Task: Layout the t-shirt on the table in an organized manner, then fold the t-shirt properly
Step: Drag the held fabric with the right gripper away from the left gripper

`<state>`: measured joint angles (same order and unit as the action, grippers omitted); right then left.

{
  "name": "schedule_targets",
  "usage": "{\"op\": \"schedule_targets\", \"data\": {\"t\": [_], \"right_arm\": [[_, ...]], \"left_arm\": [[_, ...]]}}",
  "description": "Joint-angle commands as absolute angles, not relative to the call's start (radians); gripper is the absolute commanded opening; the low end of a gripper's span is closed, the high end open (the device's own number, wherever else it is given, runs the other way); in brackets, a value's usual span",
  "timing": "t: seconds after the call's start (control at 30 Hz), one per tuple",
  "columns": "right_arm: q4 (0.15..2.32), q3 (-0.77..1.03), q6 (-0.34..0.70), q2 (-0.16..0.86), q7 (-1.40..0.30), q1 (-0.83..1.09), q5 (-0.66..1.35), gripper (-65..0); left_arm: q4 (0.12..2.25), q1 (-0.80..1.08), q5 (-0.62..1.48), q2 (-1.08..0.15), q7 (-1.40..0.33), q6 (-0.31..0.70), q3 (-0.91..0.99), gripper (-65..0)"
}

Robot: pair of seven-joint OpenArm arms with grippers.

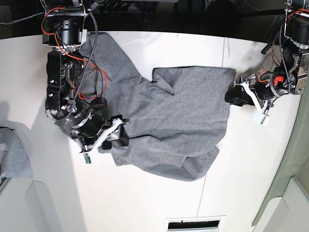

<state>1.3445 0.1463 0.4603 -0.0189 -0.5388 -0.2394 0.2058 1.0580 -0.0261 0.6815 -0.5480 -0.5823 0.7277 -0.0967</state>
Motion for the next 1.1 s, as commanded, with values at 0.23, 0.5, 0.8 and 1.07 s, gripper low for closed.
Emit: {"op": "schedule_targets", "data": {"t": [0.23, 0.5, 0.8, 1.07], "right_arm": [[1.343, 0.328, 0.376, 0.022, -0.505, -0.290, 0.198, -49.5], [1.185, 0.325, 0.371, 0.075, -0.427, -0.290, 0.195, -65.0], [1.056, 0.325, 0.371, 0.075, -0.339, -0.290, 0.130, -65.0], [1.053, 0.325, 0.371, 0.106, -0.352, -0.290, 0.108, -65.0]], "left_arm": [[1.054, 0.008, 0.631, -0.619, -0.654, 0.698, -0.096, -41.0], [1.240, 0.006, 0.795, -0.621, -0.701, 0.698, -0.061, -41.0], [1.319, 0.003, 0.678, -0.471, -0.669, 0.698, -0.061, -41.0], [1.212, 0.020, 0.571, -0.435, -0.708, 0.698, -0.062, -41.0]]}}
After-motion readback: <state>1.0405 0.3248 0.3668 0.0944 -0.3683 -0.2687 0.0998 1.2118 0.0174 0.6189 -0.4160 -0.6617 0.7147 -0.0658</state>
